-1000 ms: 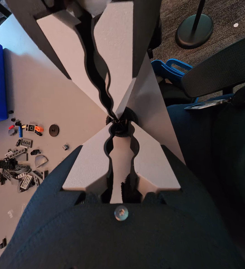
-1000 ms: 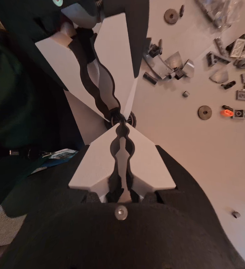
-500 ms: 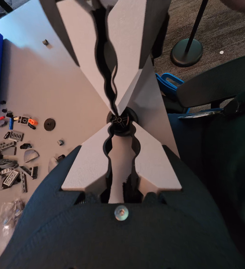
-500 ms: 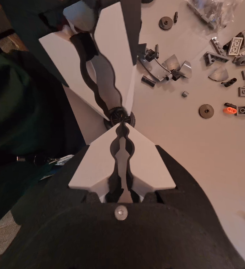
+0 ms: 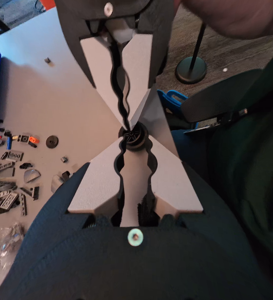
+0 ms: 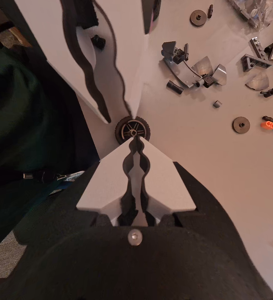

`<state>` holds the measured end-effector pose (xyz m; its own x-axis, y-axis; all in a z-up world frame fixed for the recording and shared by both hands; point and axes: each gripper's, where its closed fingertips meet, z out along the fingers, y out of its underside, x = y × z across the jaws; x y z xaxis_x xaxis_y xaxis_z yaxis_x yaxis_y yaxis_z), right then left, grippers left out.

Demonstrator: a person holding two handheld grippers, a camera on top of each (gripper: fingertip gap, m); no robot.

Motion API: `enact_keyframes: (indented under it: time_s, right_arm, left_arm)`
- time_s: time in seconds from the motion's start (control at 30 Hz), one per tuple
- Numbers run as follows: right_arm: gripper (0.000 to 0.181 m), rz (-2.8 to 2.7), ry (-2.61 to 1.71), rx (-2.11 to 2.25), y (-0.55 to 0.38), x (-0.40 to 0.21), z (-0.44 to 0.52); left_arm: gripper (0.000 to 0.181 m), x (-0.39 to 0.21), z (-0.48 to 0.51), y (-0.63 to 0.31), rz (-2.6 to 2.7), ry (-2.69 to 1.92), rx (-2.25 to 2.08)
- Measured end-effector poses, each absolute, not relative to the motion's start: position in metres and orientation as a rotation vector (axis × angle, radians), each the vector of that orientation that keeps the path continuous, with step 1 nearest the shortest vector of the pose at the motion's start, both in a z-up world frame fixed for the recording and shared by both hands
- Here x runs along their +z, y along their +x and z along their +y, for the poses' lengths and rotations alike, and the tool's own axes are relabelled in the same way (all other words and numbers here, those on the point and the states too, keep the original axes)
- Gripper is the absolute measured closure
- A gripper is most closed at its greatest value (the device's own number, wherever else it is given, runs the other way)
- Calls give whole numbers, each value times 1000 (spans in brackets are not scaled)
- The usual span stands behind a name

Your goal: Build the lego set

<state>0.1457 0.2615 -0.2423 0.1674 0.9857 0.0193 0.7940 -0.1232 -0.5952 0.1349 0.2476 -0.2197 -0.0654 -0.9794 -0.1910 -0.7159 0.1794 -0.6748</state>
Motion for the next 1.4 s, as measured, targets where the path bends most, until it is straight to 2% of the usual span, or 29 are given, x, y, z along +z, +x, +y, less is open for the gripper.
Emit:
enact_keyframes:
  time_s: [0.03,0.17,0.73,0.8,0.87,0.9,1.0,1.07,1.13,1.3,1.4]
  right_arm:
    - [181,-1678,-1975,539,146,-242,261]
    - [181,-1681,-1974,540,145,-242,261]
    - [181,-1585,-1969,527,141,-238,261]
    - [155,-1478,-1964,563,147,-226,267]
    - [119,-1433,-1989,648,152,-224,265]
    - [112,-1447,-1999,688,149,-227,260]
    - [119,-1538,-2041,623,142,-250,257]
    - [140,-1557,-2031,591,139,-257,260]
    - [141,-1530,-1992,586,137,-250,263]
    - [141,-1447,-1725,397,123,-212,278]
    - [141,-1392,-1567,259,116,-189,287]
  left_arm:
    - [163,-217,244,138,1839,-1573,-579]
    - [181,-234,252,138,1875,-1627,-480]
    - [181,-242,256,143,1811,-1629,-457]
    - [181,-239,260,140,1793,-1620,-407]
    - [181,-237,260,139,1800,-1589,-351]
    - [181,-237,258,139,1801,-1590,-356]
    - [181,-237,257,141,1806,-1586,-356]
    - [181,-236,259,139,1803,-1586,-331]
    - [181,-228,265,134,1742,-1599,-329]
    - [145,-191,285,122,1450,-1683,-523]
    - [133,-177,294,115,1296,-1760,-736]
